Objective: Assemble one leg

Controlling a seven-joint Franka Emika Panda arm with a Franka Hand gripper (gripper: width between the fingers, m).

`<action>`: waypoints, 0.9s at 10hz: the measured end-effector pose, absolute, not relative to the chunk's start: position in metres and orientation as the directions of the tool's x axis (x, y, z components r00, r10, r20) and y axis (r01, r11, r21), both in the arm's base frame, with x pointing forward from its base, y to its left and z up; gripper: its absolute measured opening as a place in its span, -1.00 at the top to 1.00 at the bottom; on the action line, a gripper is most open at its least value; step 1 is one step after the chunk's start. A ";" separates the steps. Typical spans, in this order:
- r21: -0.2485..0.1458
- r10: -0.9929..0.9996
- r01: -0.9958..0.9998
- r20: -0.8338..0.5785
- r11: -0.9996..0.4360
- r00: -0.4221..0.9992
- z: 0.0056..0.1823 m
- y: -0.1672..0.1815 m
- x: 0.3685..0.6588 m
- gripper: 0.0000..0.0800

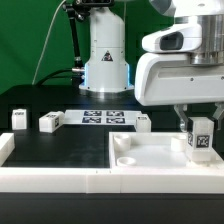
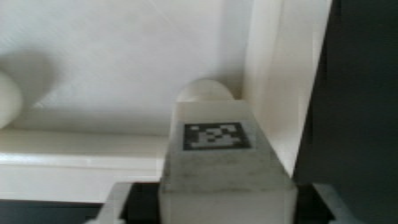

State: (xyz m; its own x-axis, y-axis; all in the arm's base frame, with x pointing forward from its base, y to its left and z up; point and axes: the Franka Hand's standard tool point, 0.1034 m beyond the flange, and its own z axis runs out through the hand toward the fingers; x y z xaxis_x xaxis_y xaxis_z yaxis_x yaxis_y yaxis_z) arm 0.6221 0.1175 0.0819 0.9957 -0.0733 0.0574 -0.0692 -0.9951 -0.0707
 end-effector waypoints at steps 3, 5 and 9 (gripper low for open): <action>-0.123 -0.505 -0.500 0.016 -0.857 0.863 0.081 0.115 0.622 0.27; -0.135 -0.736 -0.733 -0.034 -0.667 0.676 0.080 0.113 0.623 0.27; -0.108 -0.946 -0.946 -0.087 -0.304 0.314 0.079 0.117 0.621 0.27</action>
Offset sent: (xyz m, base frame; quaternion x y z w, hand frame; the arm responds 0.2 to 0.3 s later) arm -0.0075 0.0041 -0.0085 0.0163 -0.0070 0.2943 0.9555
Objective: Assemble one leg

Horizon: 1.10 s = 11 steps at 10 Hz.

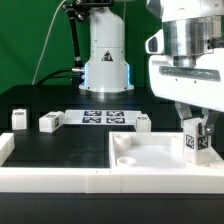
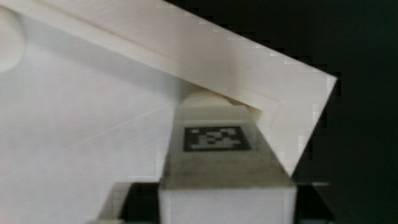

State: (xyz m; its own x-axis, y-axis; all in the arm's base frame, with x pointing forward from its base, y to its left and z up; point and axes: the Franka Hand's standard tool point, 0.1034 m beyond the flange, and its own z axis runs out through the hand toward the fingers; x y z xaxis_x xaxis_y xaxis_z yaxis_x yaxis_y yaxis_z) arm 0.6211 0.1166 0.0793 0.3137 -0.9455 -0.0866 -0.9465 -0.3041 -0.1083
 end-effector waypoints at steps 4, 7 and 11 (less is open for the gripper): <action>-0.096 -0.969 -0.971 -0.094 -0.220 0.229 0.079 0.120 0.621 0.02; -0.090 -0.853 -0.856 -0.082 -0.509 0.516 0.082 0.121 0.621 -0.57; -0.104 -0.525 -0.524 -0.025 -0.845 0.851 0.082 0.121 0.620 -0.62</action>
Offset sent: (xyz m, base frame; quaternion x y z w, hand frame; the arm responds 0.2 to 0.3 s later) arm 0.0000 0.0000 0.0000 0.0000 0.0000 0.0000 1.0000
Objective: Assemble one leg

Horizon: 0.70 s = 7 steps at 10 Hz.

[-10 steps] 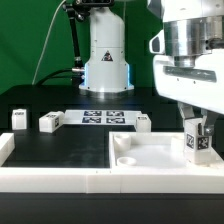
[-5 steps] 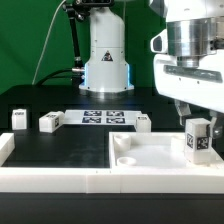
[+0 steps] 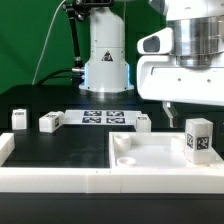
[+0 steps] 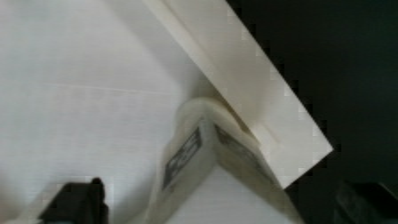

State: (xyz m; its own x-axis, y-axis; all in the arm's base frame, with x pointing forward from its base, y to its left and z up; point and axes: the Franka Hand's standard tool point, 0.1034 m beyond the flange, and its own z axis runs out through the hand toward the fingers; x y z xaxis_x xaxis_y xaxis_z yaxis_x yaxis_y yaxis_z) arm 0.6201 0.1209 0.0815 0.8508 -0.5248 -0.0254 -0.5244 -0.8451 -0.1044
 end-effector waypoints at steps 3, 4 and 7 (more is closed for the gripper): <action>-0.077 -0.242 -0.239 0.027 -0.968 0.970 0.082 0.125 0.621 -0.62; -0.068 -0.127 -0.124 0.042 -0.990 0.991 0.082 0.123 0.622 -0.62; -0.054 0.096 0.099 0.055 -0.994 0.994 0.081 0.110 0.624 -0.62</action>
Offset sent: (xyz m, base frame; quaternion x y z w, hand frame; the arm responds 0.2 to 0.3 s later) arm 0.0022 0.0025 0.0009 -0.0153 0.0202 -0.2914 0.9563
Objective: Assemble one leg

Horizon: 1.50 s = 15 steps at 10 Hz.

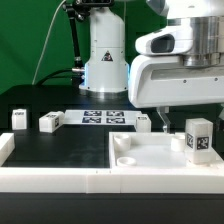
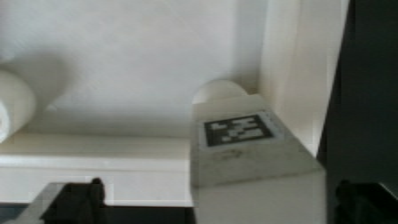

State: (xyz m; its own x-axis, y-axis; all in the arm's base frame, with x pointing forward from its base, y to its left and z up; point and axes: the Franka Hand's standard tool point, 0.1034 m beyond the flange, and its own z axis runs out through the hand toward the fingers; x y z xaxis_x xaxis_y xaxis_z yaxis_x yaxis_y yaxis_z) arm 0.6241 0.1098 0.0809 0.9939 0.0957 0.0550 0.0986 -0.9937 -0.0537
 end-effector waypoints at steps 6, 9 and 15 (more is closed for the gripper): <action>-0.055 0.063 0.066 0.053 -0.996 0.997 0.081 0.110 0.624 0.27; -0.085 -0.200 -0.197 0.029 -0.977 0.979 0.079 0.113 0.622 0.27; -0.089 -0.807 -0.807 -0.046 -0.583 0.588 0.078 0.114 0.623 0.27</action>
Offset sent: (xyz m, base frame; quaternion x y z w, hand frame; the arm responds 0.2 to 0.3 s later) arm 0.0000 0.0000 0.0000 0.0000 0.0000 0.0000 1.0000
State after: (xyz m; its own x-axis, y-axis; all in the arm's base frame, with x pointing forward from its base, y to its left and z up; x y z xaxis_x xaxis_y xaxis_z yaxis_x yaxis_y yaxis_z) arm 0.6226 0.1139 0.0775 0.5881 -0.8075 -0.0459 -0.8075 -0.5831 -0.0894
